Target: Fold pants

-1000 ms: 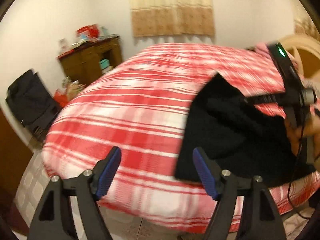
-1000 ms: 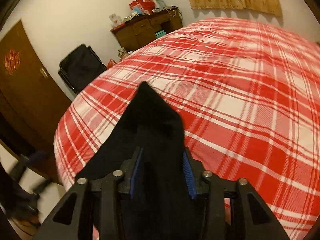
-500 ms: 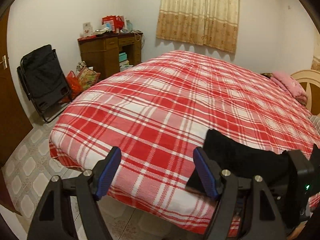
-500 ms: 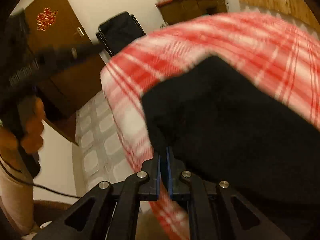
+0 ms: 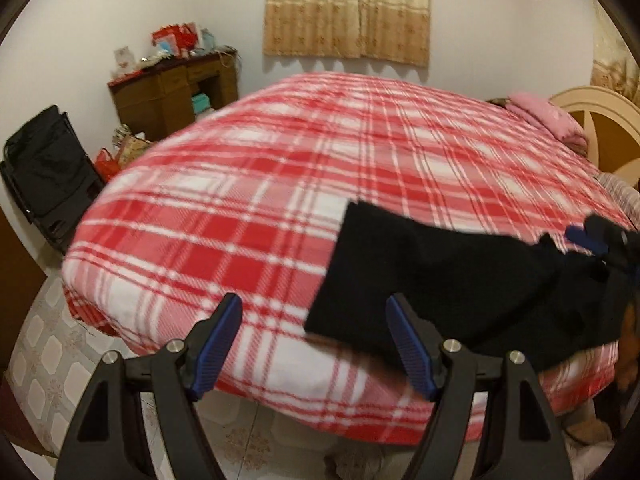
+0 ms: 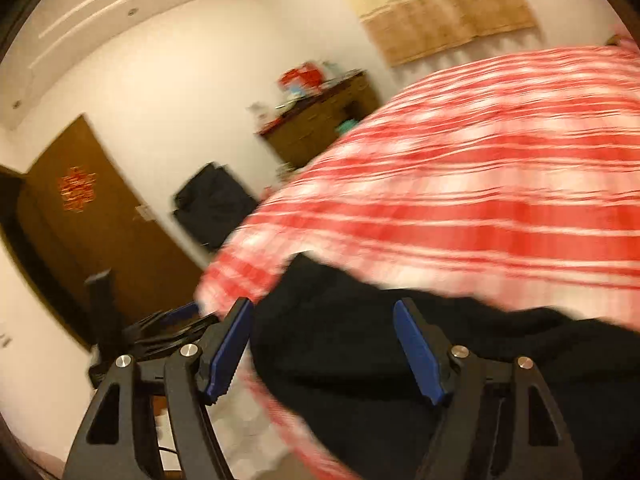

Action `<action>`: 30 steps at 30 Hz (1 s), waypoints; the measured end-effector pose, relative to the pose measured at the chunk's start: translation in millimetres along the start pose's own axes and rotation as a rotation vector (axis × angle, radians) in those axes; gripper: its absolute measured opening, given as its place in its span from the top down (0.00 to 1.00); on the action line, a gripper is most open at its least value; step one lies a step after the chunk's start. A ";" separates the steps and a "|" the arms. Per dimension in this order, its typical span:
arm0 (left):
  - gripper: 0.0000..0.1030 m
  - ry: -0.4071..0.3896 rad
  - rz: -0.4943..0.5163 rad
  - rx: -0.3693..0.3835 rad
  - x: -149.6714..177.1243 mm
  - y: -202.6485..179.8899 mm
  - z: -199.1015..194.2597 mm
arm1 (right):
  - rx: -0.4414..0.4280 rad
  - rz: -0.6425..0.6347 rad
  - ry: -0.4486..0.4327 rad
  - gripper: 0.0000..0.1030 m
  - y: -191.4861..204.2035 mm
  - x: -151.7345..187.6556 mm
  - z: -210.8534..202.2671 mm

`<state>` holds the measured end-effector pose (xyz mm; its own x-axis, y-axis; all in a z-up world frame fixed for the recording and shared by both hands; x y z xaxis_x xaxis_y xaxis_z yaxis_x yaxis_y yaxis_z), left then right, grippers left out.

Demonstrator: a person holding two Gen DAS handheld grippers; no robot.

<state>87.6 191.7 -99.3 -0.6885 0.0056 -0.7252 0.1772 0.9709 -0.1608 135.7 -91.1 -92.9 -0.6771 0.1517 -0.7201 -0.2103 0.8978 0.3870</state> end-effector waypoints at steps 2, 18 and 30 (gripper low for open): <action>0.26 0.017 -0.029 0.026 6.6 2.9 6.6 | 0.051 0.036 0.016 0.29 -25.6 0.7 -5.5; 0.57 0.015 -0.081 0.103 -6.9 -14.6 48.3 | 0.080 -0.126 0.107 0.31 -47.8 -0.9 5.4; 0.56 0.010 -0.107 0.047 -16.0 8.0 66.8 | 0.135 -0.233 0.288 0.31 -39.9 13.7 46.6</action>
Point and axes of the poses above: each gripper's, at about its wrist camera, not at the fingertips, and z roughly the way its jaws point, y to its left, x to its underside, the point moved 4 cm from there along z, roughly the way its jaws point, and after that the axes turned 11 degrees about x, right-handed, at the moved point
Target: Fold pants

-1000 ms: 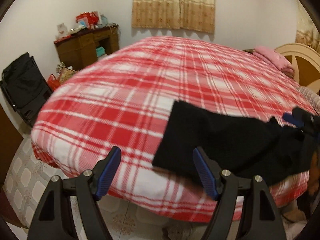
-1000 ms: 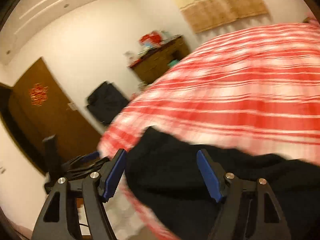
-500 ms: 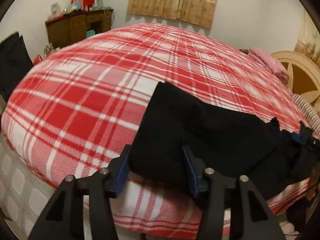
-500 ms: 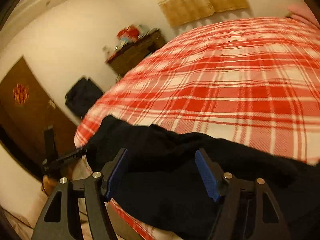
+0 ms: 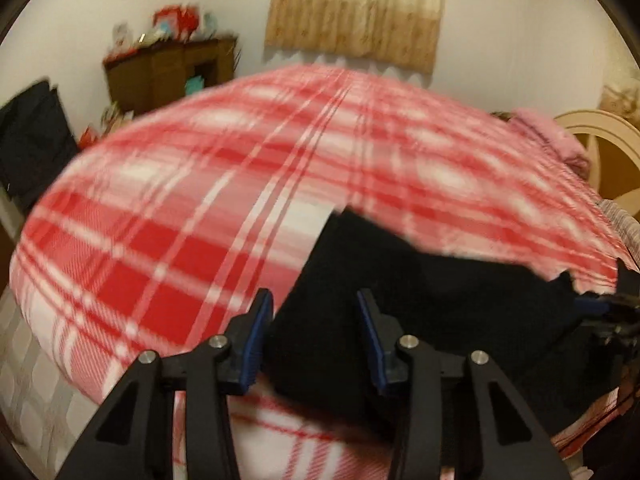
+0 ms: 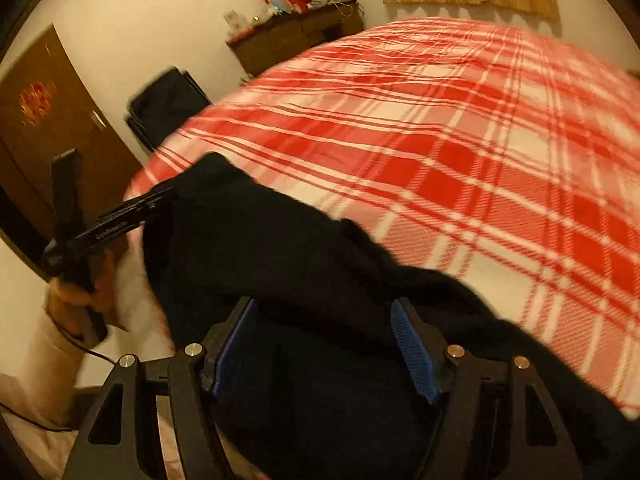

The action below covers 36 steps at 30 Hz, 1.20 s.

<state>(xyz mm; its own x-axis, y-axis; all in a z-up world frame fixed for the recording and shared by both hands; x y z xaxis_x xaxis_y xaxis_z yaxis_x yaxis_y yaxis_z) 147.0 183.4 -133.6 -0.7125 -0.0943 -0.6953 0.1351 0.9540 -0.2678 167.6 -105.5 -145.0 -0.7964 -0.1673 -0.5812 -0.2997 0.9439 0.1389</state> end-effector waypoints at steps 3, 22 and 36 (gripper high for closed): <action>0.56 -0.034 -0.005 0.023 8.8 3.8 -7.7 | -0.130 0.088 0.037 0.31 -7.4 -6.1 8.6; 0.31 -0.008 0.068 -0.074 7.8 0.5 -15.4 | -0.440 0.594 -0.026 0.61 -82.4 -46.1 47.3; 0.32 -0.099 0.132 0.012 -28.9 -57.8 -25.0 | 0.176 0.649 -0.210 0.59 -195.0 18.7 -129.4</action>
Point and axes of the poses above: each gripper's, at about its wrist camera, not at the fingertips, and z roughly the way its jaws point, y to its left, x to its underside, the point moved 4 cm from there along z, roughly the way its jaws point, and after that the axes turned 11 degrees about x, right-handed, at the moved point
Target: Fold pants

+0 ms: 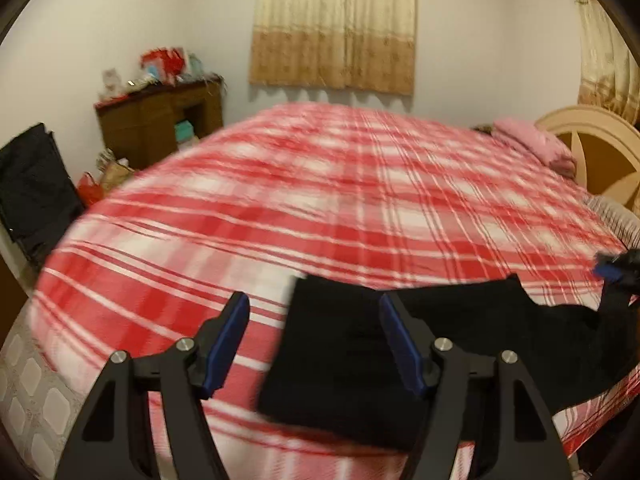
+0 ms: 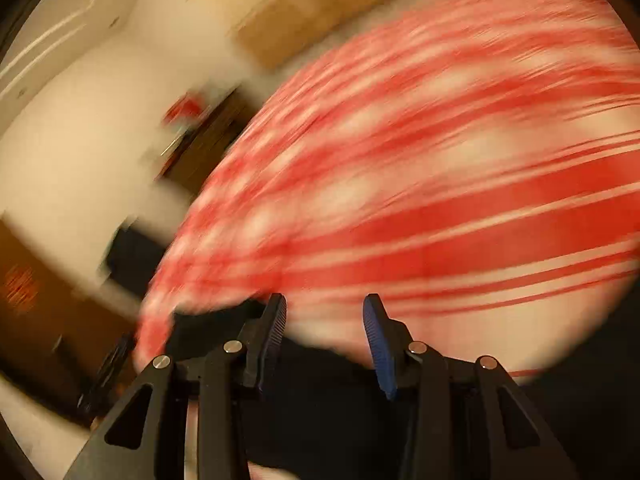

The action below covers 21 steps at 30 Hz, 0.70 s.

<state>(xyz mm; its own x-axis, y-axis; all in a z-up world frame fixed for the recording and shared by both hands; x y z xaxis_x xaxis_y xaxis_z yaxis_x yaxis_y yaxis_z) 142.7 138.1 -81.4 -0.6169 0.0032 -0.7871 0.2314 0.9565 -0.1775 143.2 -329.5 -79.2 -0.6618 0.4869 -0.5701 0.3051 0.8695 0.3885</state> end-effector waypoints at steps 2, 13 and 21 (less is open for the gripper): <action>0.32 0.037 0.002 -0.001 9.6 -5.5 20.7 | 0.124 0.080 -0.052 0.54 -53.6 -15.8 -22.8; 0.03 0.134 -0.002 -0.157 43.7 7.2 55.2 | 0.470 0.222 0.068 0.53 -168.0 -75.0 4.5; 0.00 0.094 -0.013 -0.139 50.0 7.3 56.4 | 0.655 0.088 0.105 0.56 -154.1 -75.7 34.5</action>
Point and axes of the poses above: each gripper's, at about its wrist camera, not at the fingertips, and z roughly the way its jaws point, y to its left, x to its underside, the point moved 4 cm from there along z, roughly the way its jaws point, and after that the axes turned 11 degrees about x, right-handed, at the moved point
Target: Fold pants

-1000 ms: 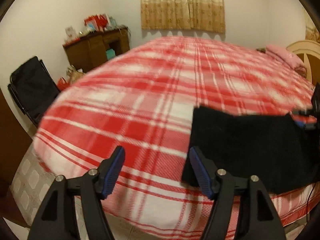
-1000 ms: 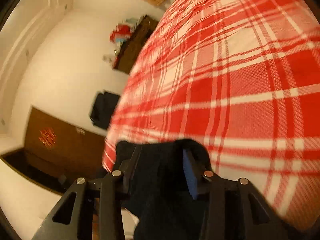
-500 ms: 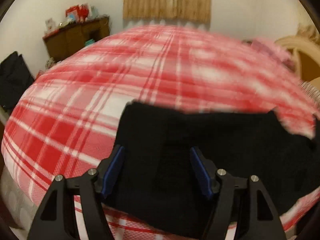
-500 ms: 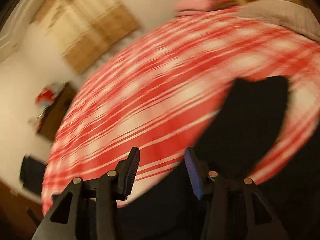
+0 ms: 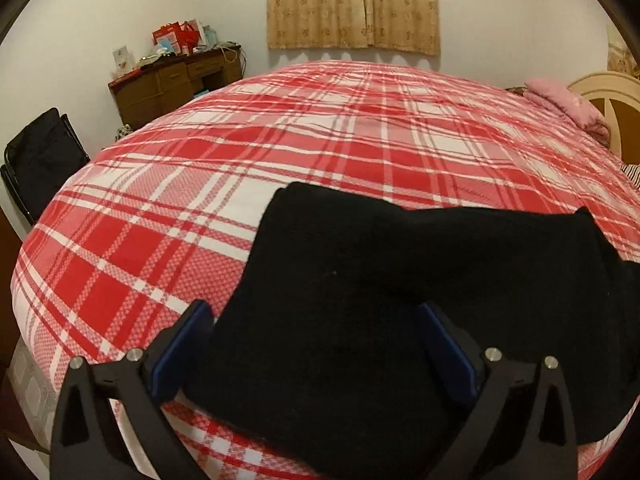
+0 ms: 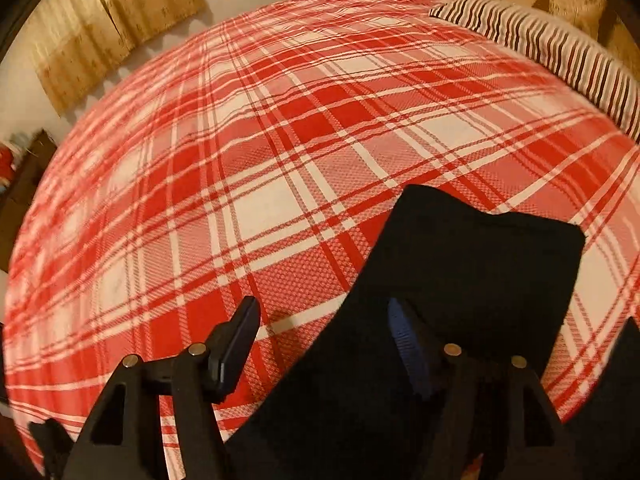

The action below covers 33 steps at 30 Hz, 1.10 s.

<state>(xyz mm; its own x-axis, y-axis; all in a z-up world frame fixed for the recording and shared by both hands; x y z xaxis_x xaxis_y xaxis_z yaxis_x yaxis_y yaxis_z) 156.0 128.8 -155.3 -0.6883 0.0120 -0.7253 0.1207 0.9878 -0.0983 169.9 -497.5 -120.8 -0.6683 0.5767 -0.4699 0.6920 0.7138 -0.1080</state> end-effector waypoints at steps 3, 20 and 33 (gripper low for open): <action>0.00 0.007 0.001 0.005 -1.6 0.5 0.3 | -0.041 0.033 0.016 0.96 -22.4 0.2 -5.1; 0.00 0.045 -0.006 0.009 -6.1 0.2 3.5 | -0.337 0.478 -0.163 0.97 -250.4 153.5 -100.5; 0.00 -0.053 0.027 0.054 -19.1 -27.9 -45.7 | -0.418 0.403 -0.271 0.74 -235.4 121.4 -123.2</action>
<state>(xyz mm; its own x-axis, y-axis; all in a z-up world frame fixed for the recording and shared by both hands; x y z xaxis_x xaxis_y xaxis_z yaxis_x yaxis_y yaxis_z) 133.1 108.1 -107.6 -0.6459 0.0293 -0.7629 0.1787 0.9773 -0.1137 -107.8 -546.6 -44.5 -0.2474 0.7500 -0.6135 0.6730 0.5885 0.4481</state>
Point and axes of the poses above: each gripper's, at about its wrist camera, not at the fingertips, and z roughly the way its jaws point, y to its left, x to its underside, the point moved 4 cm from there along z, roughly the way its jaws point, and after that the axes turned 11 degrees about x, right-handed, at the moved point
